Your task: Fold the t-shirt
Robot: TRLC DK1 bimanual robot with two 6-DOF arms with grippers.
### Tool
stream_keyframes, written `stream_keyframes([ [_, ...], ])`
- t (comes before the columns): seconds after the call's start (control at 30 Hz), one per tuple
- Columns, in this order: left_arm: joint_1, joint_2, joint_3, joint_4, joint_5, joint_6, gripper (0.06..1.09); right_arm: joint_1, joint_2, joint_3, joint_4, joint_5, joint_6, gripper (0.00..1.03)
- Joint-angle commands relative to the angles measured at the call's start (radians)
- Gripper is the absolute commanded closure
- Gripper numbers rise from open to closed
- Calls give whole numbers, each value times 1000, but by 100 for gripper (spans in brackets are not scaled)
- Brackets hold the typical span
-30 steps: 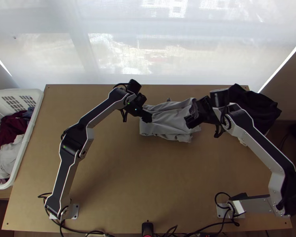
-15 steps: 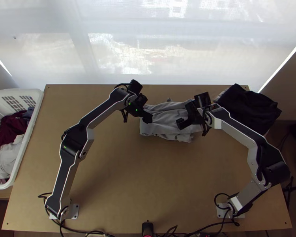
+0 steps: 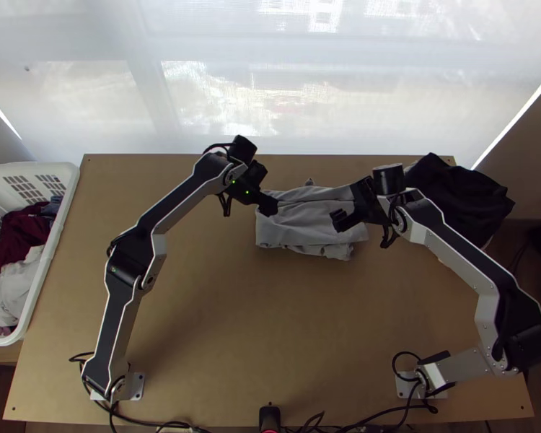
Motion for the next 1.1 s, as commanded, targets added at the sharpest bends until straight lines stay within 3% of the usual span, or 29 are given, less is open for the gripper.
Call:
stream_keyframes([
  [0.0,48,-78,14,-22,-1,-19,11,112,-143,-63,-4,-1,-88,5],
  [0.13,86,-150,14,-43,-1,-24,11,185,-177,-176,78,7,-203,5],
  [0.47,157,-365,-141,-81,-1,-21,11,246,-166,-457,530,29,-469,5],
  [0.8,192,-510,-345,-49,-3,-10,11,275,-149,-599,605,29,-558,5],
  [1.07,206,-524,-361,-48,-1,-7,11,258,-22,-578,737,50,-637,5],
])
